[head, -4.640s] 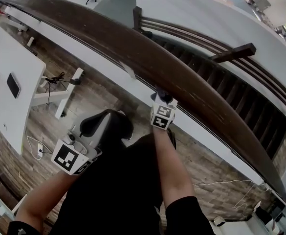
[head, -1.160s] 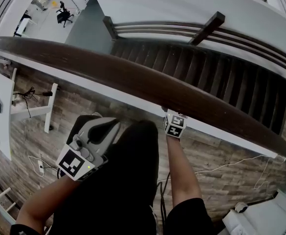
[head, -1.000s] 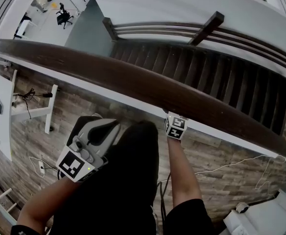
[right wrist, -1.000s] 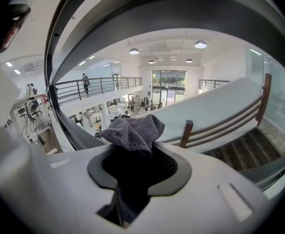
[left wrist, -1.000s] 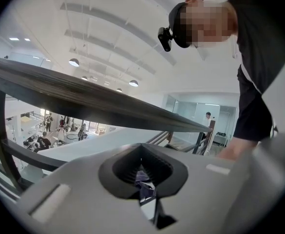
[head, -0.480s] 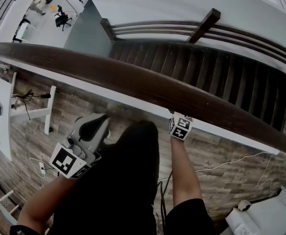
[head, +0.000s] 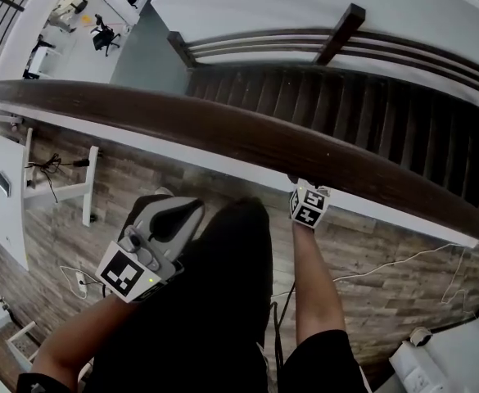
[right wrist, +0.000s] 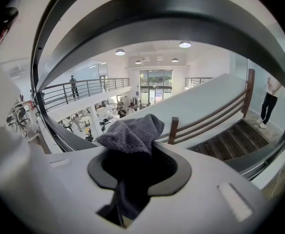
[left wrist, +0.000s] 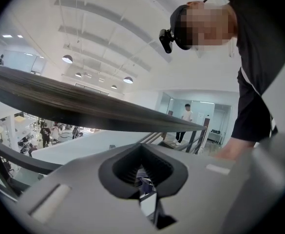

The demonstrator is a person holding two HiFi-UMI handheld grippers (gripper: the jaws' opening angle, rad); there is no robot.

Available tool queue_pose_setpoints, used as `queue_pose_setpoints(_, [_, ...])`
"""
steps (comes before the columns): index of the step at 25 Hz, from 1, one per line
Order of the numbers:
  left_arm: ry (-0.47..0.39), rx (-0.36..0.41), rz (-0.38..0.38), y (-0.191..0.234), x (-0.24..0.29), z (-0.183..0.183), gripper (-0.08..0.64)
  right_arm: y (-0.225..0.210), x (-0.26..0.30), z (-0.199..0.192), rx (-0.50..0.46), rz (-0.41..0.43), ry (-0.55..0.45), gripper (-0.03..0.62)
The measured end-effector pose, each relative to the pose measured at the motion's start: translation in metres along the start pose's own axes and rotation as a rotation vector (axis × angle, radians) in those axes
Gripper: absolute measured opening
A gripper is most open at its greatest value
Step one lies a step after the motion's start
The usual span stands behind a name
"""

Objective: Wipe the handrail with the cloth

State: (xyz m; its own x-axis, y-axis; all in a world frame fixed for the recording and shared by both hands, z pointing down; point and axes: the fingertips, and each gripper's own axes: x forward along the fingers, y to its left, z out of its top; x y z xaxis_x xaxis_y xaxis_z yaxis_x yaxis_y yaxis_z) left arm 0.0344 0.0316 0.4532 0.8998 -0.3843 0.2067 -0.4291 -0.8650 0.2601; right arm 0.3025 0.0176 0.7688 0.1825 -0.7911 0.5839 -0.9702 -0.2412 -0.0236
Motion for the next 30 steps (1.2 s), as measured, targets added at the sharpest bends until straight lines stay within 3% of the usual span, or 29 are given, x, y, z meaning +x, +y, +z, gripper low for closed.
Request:
queue_pose_setpoints(12, [-0.036,-0.044,-0.027,-0.003,-0.001,0.038,-0.002,0.008,-0.098,0.026,0.059,-0.034,-0.040,0.103])
queue_pose_setpoints(17, [-0.098,-0.116,-0.042,0.015,-0.011,0.056,-0.002,0.032,-0.169,0.065,0.094,-0.029,-0.089,0.101])
queue_pose_setpoints(26, [-0.106,-0.030,-0.076,0.049,-0.024,0.055,-0.002,0.115,-0.277,0.169,0.095,-0.006,-0.341,0.101])
queue_pose_setpoints(30, [-0.131,0.025,-0.104,0.052,-0.026,0.066,-0.002,0.147,-0.302,0.225,-0.015,0.003,-0.489,0.103])
